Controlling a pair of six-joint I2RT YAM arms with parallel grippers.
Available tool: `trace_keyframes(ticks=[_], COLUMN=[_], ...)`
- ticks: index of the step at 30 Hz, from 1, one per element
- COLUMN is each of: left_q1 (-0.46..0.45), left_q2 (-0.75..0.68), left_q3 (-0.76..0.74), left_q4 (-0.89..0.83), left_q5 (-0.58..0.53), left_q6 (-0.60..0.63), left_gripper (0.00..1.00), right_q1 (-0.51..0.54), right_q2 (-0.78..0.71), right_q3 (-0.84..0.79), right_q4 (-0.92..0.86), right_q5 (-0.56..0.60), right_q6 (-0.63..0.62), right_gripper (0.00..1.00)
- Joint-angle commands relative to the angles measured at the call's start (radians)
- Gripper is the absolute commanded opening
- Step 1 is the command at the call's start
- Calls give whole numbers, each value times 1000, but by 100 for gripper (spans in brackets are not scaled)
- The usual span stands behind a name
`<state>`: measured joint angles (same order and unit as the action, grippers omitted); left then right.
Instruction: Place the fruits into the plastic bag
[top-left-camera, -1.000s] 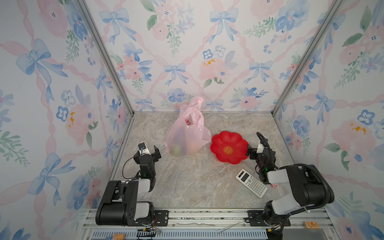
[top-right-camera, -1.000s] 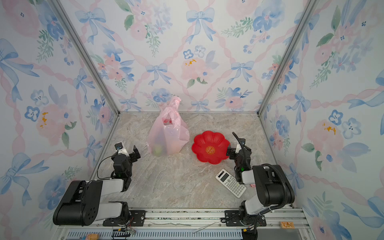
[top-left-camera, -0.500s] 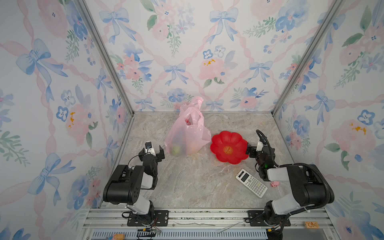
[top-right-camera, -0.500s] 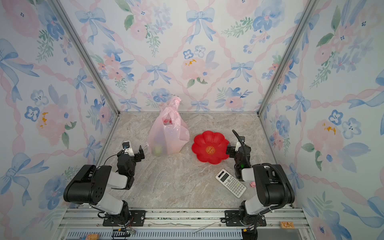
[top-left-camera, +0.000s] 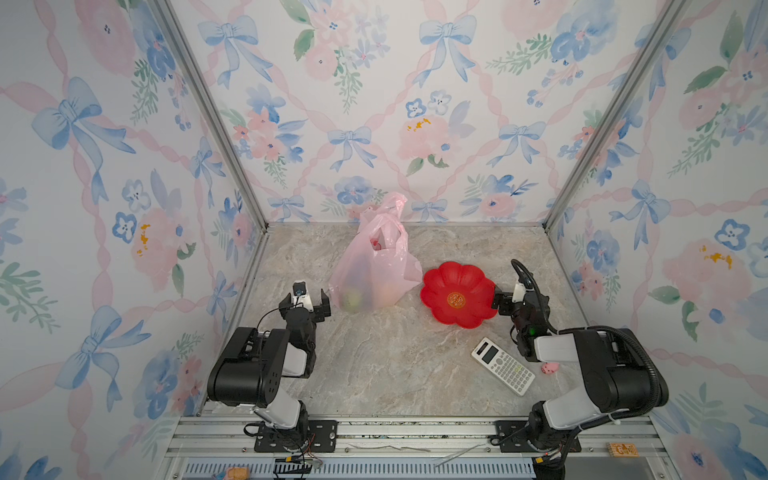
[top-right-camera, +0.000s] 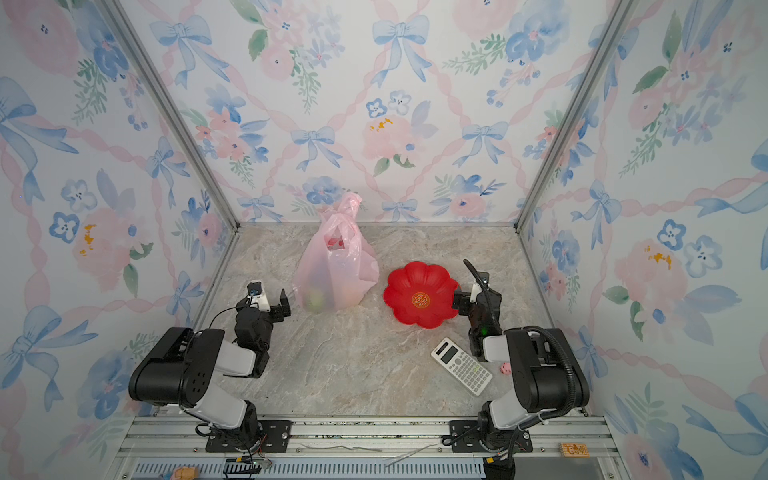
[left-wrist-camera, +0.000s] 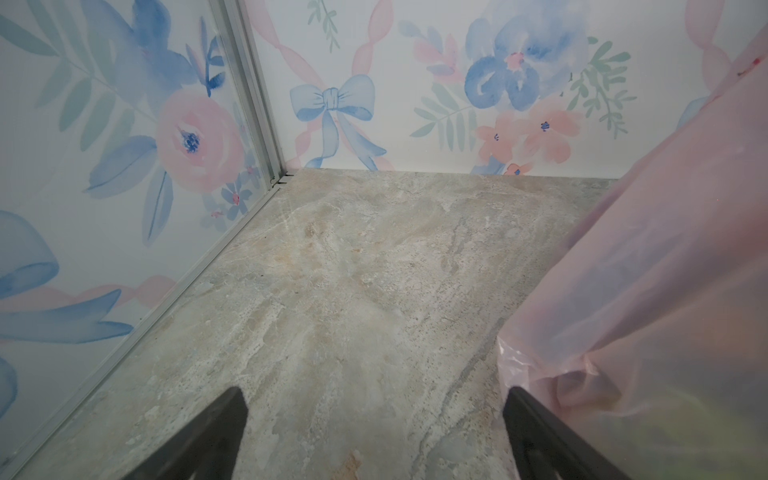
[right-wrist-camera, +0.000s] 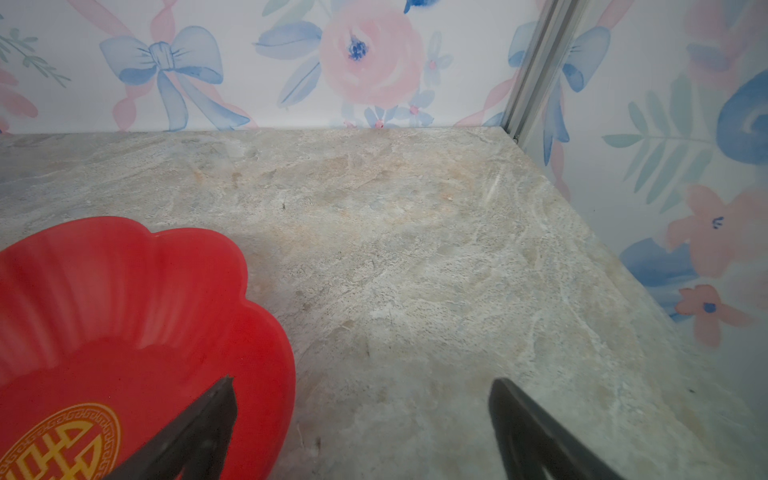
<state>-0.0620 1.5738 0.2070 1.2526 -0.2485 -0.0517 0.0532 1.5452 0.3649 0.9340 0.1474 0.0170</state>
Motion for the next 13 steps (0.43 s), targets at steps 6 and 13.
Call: trace_keyframes(ticks=[6, 13], left_q1=[5, 5], left_q2=[1, 1], left_q3=[12, 12], left_q4=[21, 20], left_q5=[11, 10], left_q6=[15, 15], left_gripper=[98, 98], right_q1=[9, 7], right_q2=[7, 7], right_q3=[23, 23], right_q4=[-13, -11], right_q5=[20, 18], right_q6=[-13, -11], right_gripper=[96, 96])
